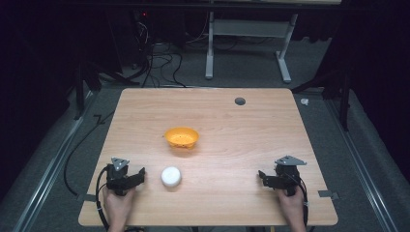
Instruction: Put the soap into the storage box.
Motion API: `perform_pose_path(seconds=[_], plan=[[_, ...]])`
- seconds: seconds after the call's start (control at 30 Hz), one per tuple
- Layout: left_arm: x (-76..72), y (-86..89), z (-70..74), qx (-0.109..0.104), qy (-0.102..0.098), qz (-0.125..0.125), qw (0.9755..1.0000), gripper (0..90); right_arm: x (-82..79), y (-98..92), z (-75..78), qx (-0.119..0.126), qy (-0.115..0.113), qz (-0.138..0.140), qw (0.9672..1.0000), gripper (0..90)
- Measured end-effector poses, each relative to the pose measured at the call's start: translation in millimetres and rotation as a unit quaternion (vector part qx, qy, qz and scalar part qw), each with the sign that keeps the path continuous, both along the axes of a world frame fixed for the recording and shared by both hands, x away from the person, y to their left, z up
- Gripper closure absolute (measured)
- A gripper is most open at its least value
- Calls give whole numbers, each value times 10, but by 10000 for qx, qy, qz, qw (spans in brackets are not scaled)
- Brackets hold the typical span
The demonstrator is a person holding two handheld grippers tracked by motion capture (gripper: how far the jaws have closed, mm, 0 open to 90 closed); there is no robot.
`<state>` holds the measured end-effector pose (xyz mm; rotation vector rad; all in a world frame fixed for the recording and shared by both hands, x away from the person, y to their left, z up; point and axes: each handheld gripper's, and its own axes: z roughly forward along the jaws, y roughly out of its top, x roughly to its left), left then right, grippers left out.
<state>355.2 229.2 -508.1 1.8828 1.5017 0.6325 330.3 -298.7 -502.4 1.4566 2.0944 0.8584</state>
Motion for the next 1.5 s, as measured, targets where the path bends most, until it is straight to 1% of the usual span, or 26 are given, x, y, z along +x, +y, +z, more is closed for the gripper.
perform_pose_path(seconds=[0.9,0.97,1.1,1.17,1.3,1.37,1.4,1.47,1.5], plan=[[-2,-1,-3,-22,-5,-11,10000,203,-3,-4,0,6,1,-9,10000,171],[-4,7,-1,-61,-4,-5,10000,205,-4,-4,1,3,2,-12,10000,171],[-4,10,1,-32,9,-30,10000,207,-3,-4,1,3,2,-13,10000,170],[-5,15,2,-72,9,-27,10000,207,-4,-4,1,2,3,-13,10000,170],[-18,53,12,-245,24,-4,9997,207,-3,-7,0,-9,-3,3,10000,170],[-27,59,19,-286,19,-18,9996,204,-2,-6,0,-1,-3,-3,10000,170],[-48,63,43,-359,9,-77,9993,204,-2,-8,0,-12,-6,8,10000,170],[-59,61,59,-361,-1,-122,9993,204,-2,-7,0,-9,-3,4,10000,170],[-82,50,95,-376,-21,-197,9991,204,-3,-7,0,-9,-4,4,10000,170]])
